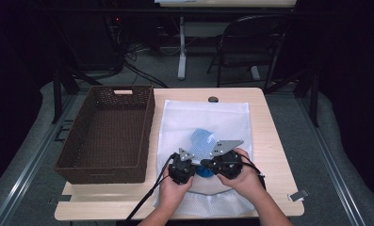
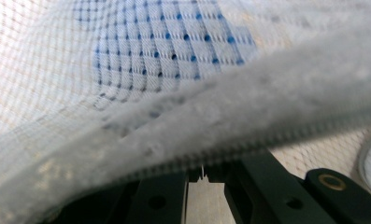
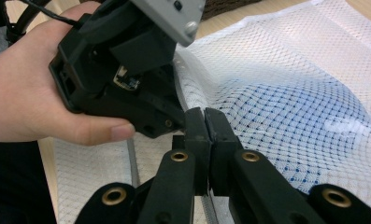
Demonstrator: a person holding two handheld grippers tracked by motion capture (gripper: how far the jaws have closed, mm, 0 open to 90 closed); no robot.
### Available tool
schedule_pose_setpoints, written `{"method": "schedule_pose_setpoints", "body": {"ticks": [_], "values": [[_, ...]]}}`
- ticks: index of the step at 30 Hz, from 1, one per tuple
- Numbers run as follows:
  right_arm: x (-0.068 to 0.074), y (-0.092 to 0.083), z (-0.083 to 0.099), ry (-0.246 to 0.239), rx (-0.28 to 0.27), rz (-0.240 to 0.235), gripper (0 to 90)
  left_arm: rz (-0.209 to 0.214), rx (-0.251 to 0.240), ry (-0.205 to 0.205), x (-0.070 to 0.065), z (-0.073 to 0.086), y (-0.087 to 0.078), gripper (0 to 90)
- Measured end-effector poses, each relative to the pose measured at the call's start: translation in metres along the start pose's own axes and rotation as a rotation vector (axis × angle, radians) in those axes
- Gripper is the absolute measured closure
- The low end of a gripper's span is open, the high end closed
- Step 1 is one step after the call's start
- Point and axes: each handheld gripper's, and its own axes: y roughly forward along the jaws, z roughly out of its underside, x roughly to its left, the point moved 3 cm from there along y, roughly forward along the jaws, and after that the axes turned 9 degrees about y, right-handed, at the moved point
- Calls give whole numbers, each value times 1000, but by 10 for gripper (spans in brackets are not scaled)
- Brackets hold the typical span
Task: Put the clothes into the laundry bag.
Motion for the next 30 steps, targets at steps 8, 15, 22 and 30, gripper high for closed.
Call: {"method": "schedule_pose_setpoints", "body": {"ticks": [8,15,22,30], "values": [[-1,-1,0,4,-7,3,891,37,7,16,-5,-1,-12,739],[-2,-2,-1,6,-9,1,891,37,8,28,-7,0,-21,667],[-2,-4,-1,6,-14,4,891,46,7,31,-12,1,-27,631],[-4,-5,-2,10,-18,8,891,51,3,52,-13,2,-41,605]]}}
